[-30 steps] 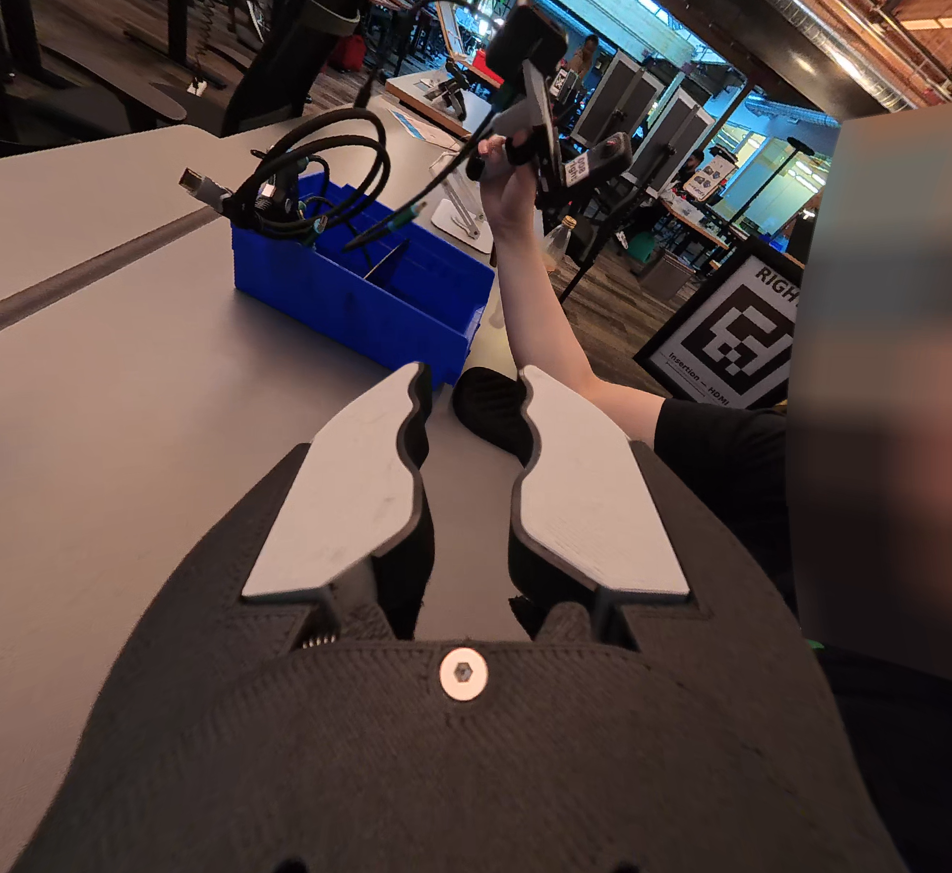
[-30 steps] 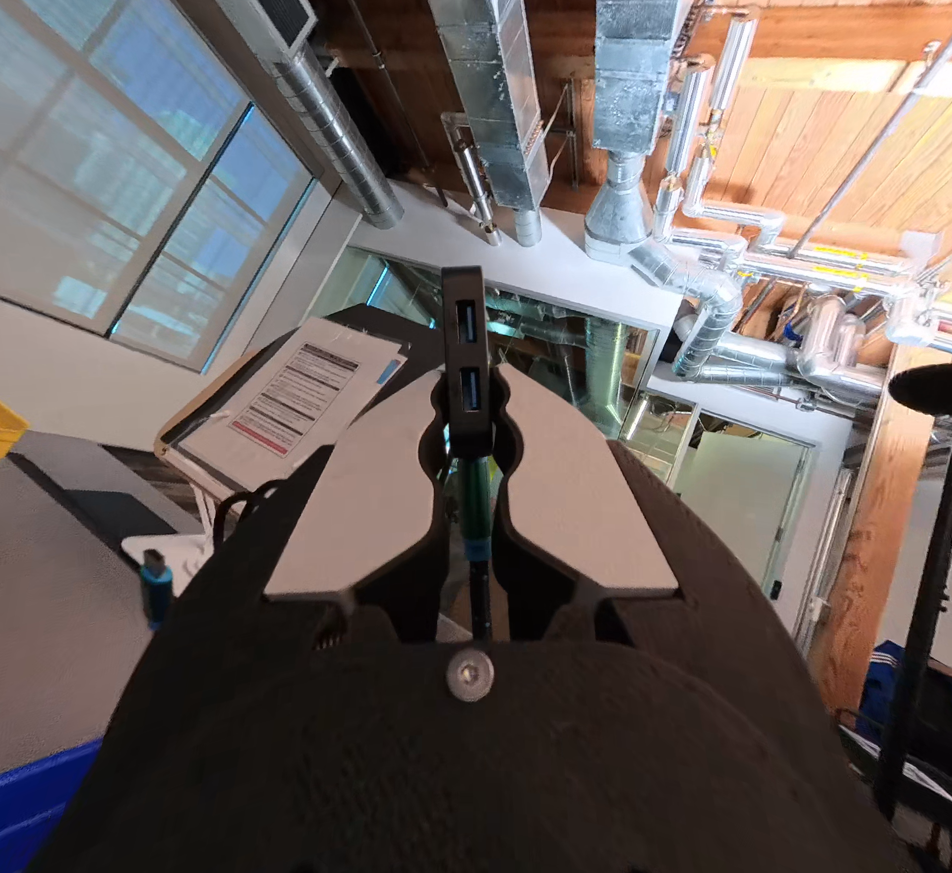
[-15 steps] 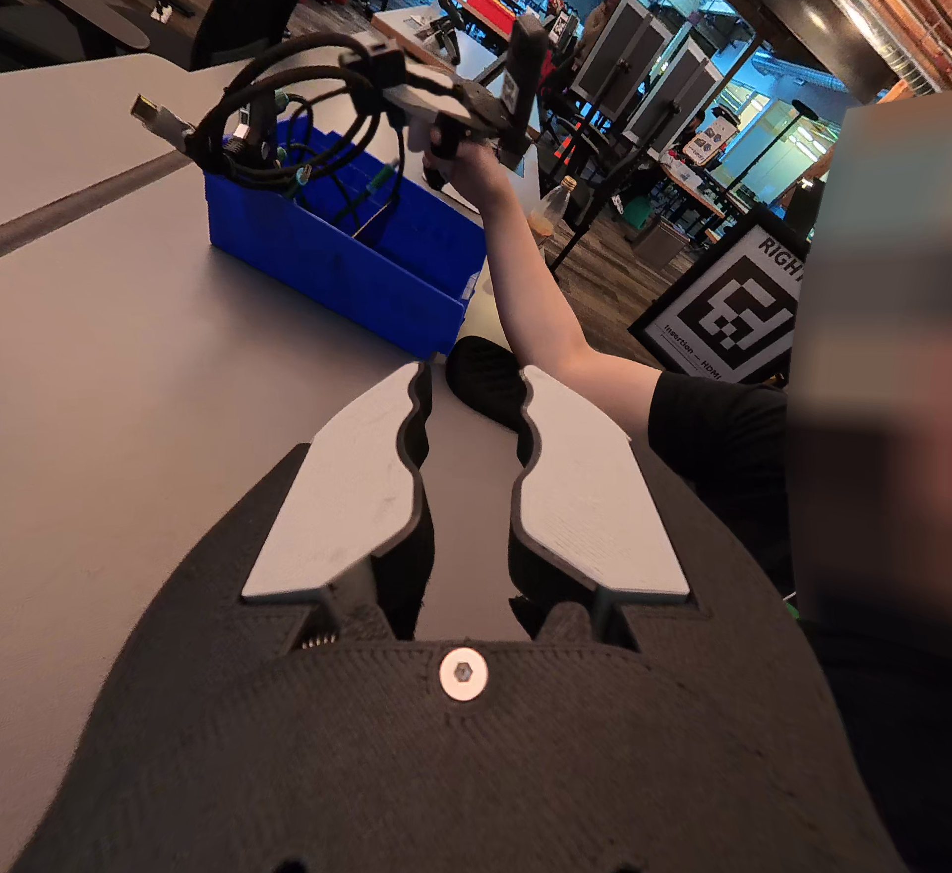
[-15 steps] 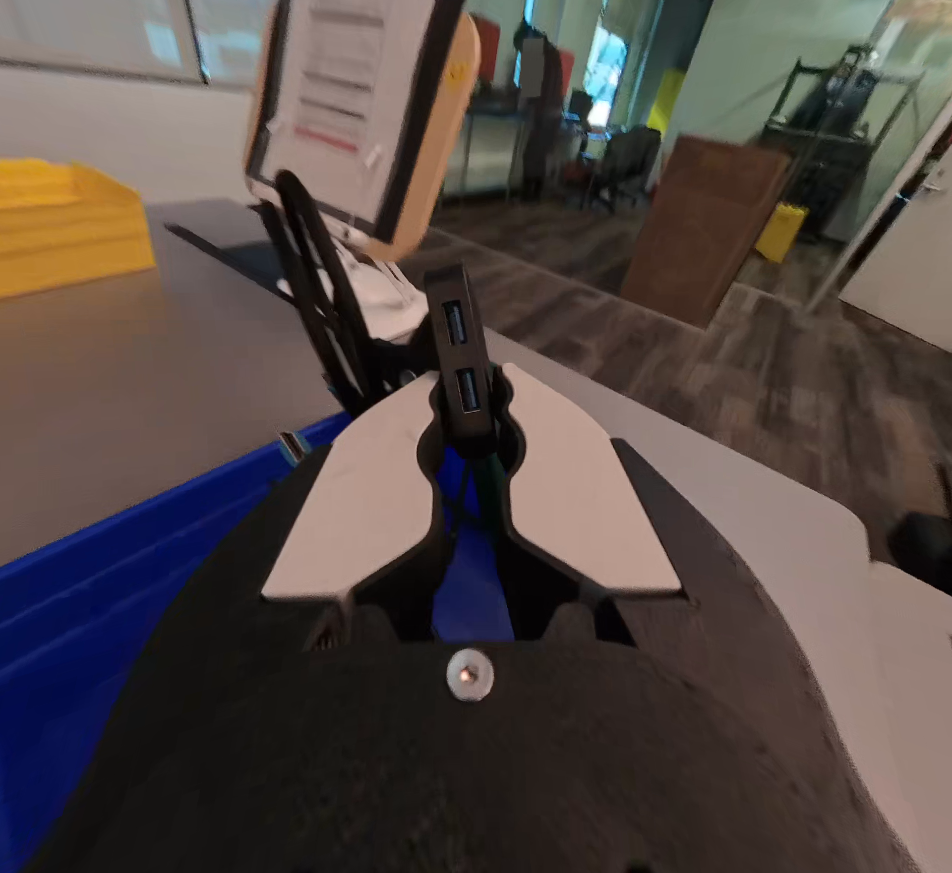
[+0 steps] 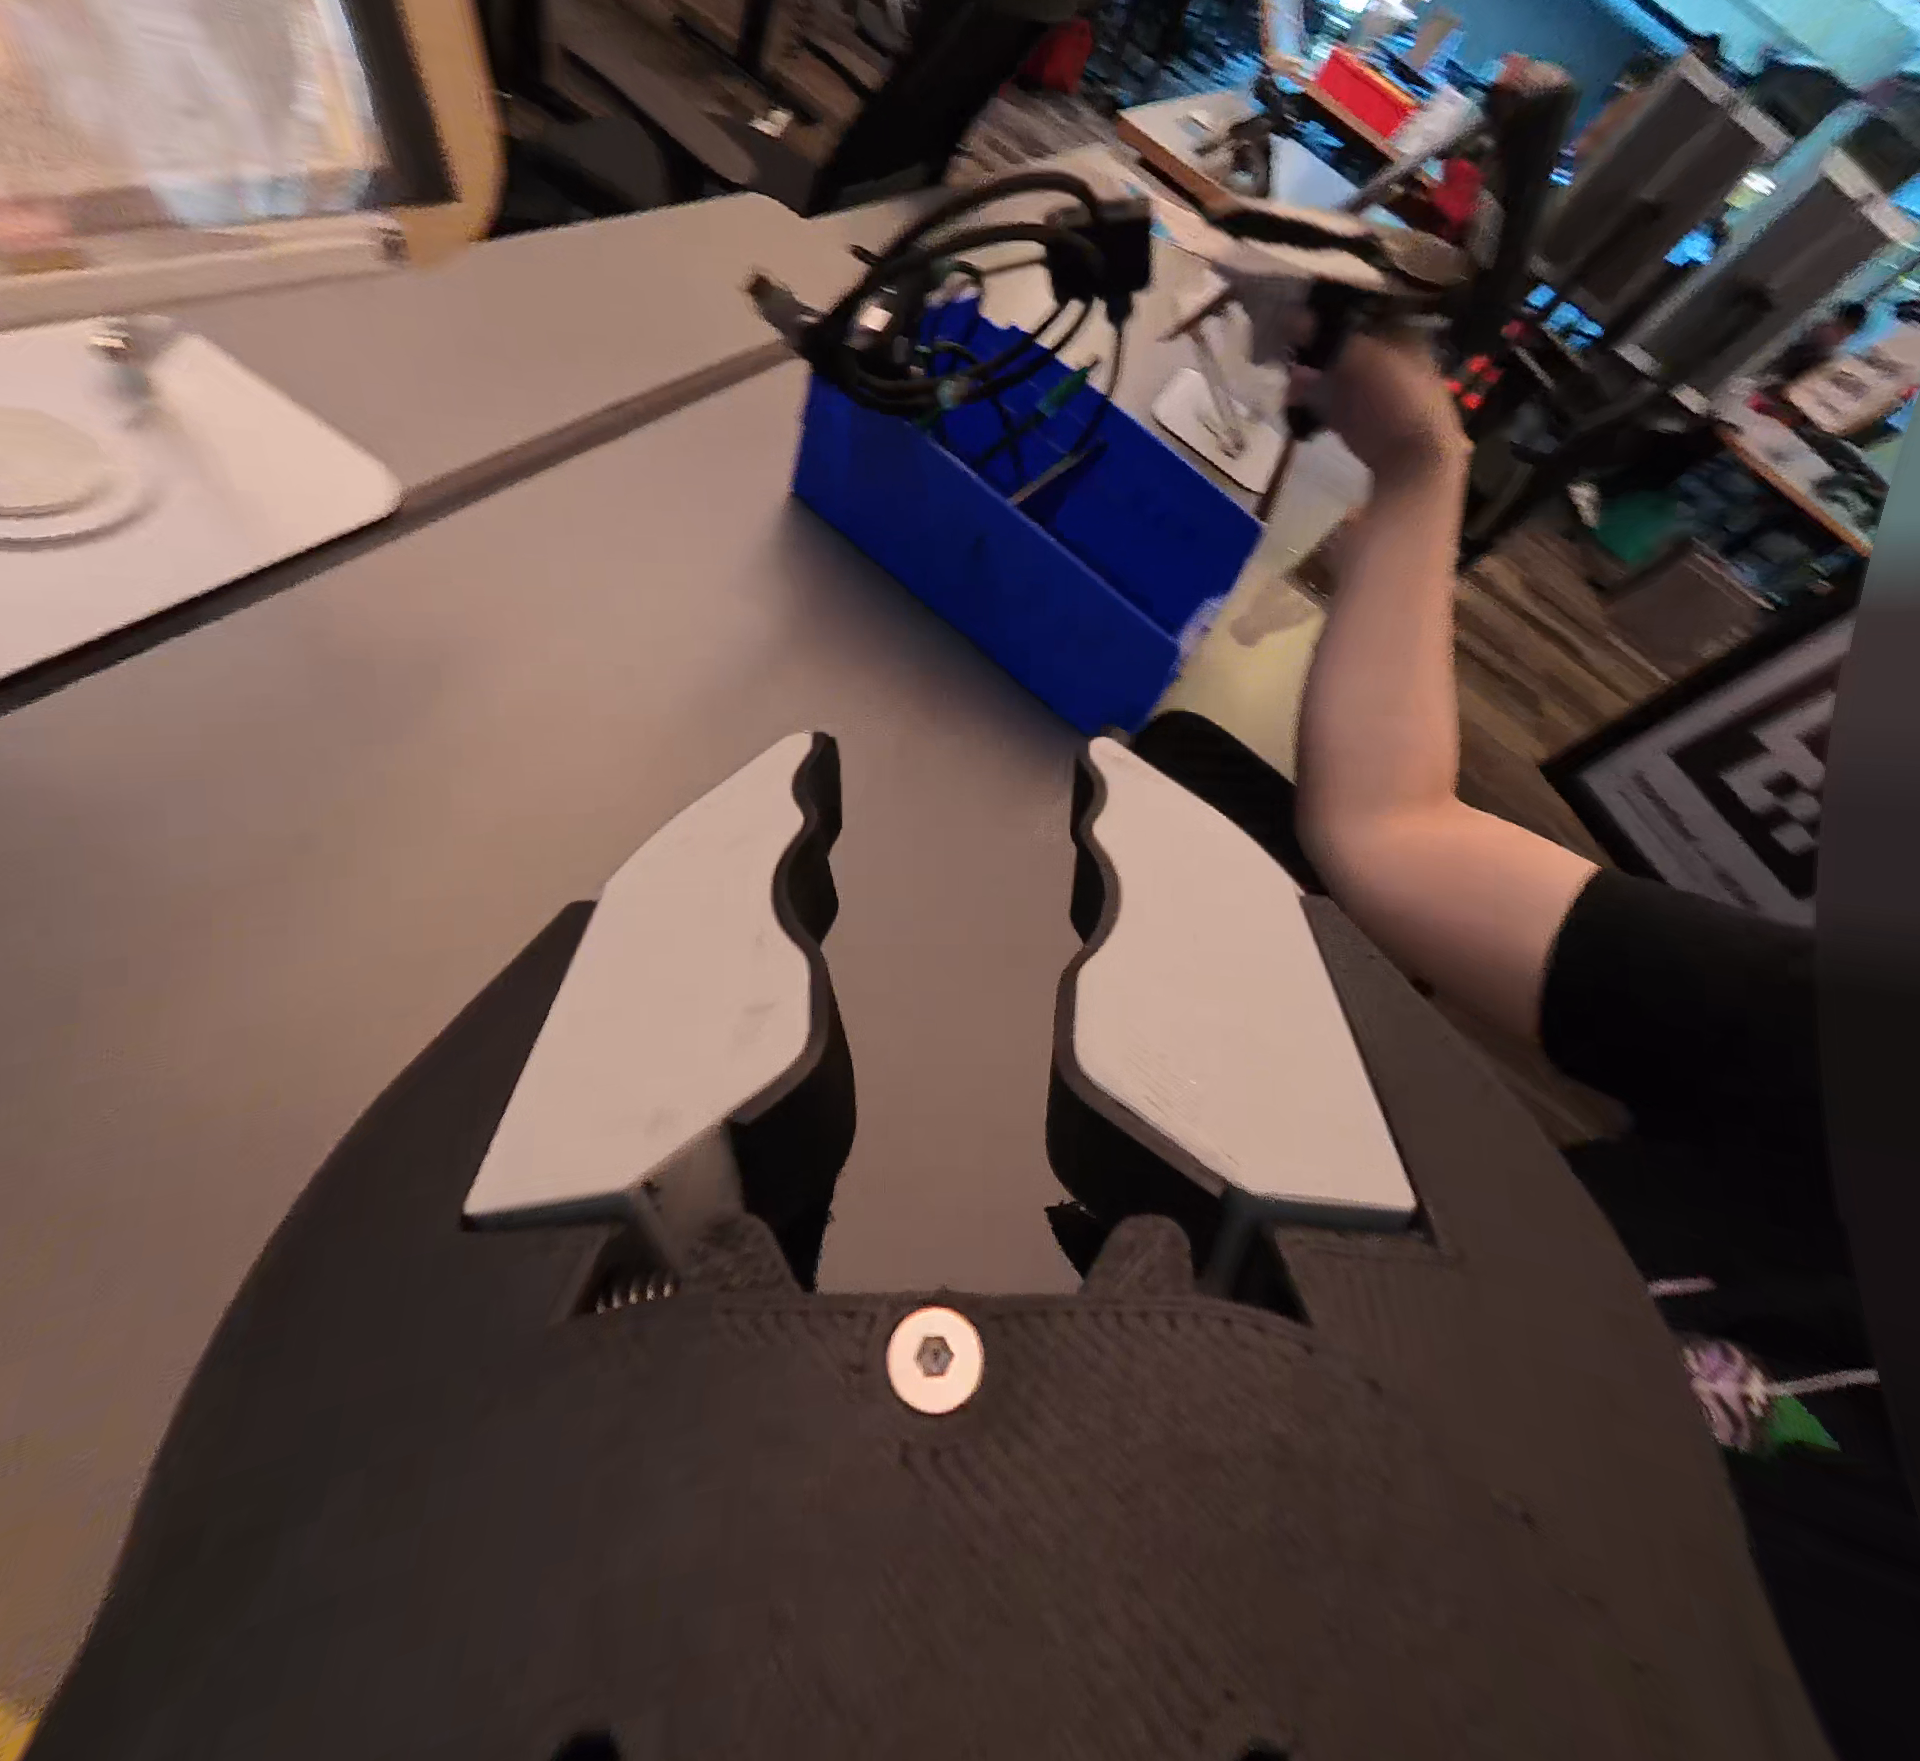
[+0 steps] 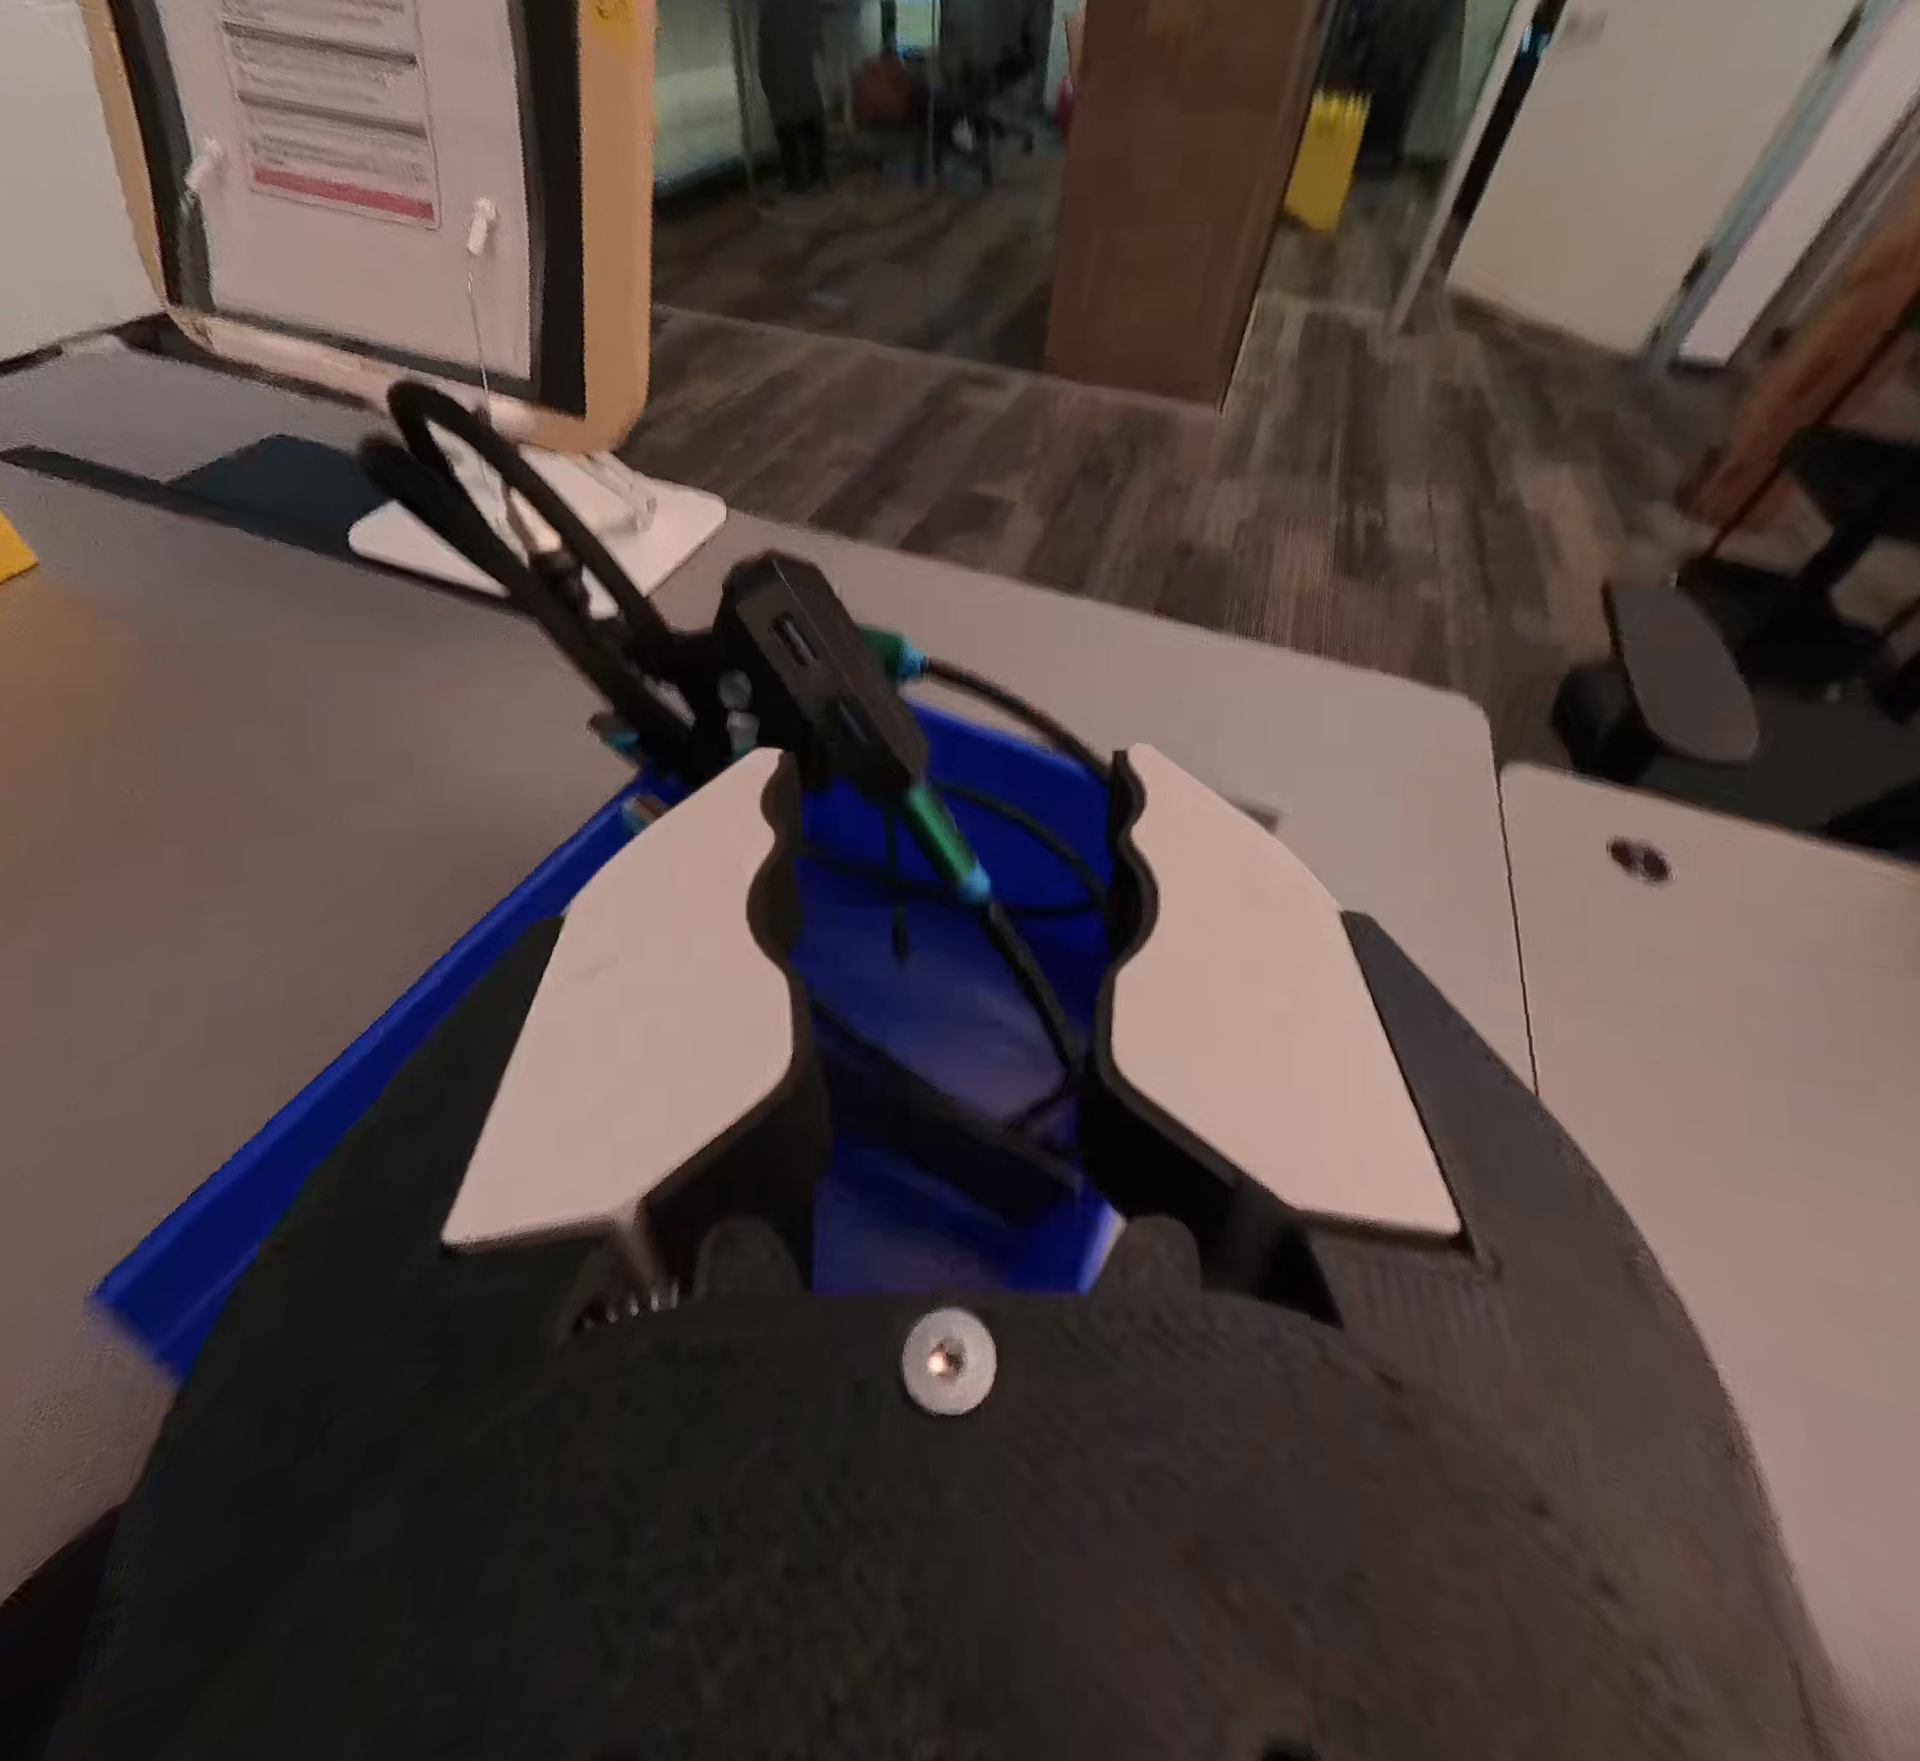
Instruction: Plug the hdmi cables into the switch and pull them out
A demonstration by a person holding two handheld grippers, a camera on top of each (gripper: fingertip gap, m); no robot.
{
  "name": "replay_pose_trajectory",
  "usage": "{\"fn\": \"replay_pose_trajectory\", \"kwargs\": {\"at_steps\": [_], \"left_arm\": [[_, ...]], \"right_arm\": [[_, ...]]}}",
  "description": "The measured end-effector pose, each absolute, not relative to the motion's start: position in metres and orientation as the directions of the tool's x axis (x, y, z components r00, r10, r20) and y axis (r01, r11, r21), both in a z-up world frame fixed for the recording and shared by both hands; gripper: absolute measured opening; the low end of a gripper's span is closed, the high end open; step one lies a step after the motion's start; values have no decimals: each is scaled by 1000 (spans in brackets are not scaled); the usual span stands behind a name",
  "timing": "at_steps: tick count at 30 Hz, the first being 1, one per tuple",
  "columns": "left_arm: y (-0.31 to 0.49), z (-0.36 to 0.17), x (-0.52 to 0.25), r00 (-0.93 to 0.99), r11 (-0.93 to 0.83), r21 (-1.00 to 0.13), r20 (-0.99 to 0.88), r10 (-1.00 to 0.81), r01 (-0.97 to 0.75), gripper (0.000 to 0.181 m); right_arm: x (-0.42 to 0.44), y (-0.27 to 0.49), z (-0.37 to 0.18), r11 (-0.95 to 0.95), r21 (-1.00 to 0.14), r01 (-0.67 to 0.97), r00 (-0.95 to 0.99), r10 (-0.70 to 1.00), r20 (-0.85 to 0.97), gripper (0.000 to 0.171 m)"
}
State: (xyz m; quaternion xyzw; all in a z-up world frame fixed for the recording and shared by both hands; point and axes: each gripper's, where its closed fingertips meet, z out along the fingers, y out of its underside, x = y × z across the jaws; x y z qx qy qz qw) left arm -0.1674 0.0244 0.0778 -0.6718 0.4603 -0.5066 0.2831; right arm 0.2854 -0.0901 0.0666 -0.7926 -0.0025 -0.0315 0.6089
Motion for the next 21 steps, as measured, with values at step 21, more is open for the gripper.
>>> {"fn": "replay_pose_trajectory", "kwargs": {"at_steps": [21], "left_arm": [[164, 12, -468, 961, -696, -715, 139, -238, -68, 76]], "right_arm": [[304, -166, -128, -889, -299, -348, 937, -321, -135, 10]]}}
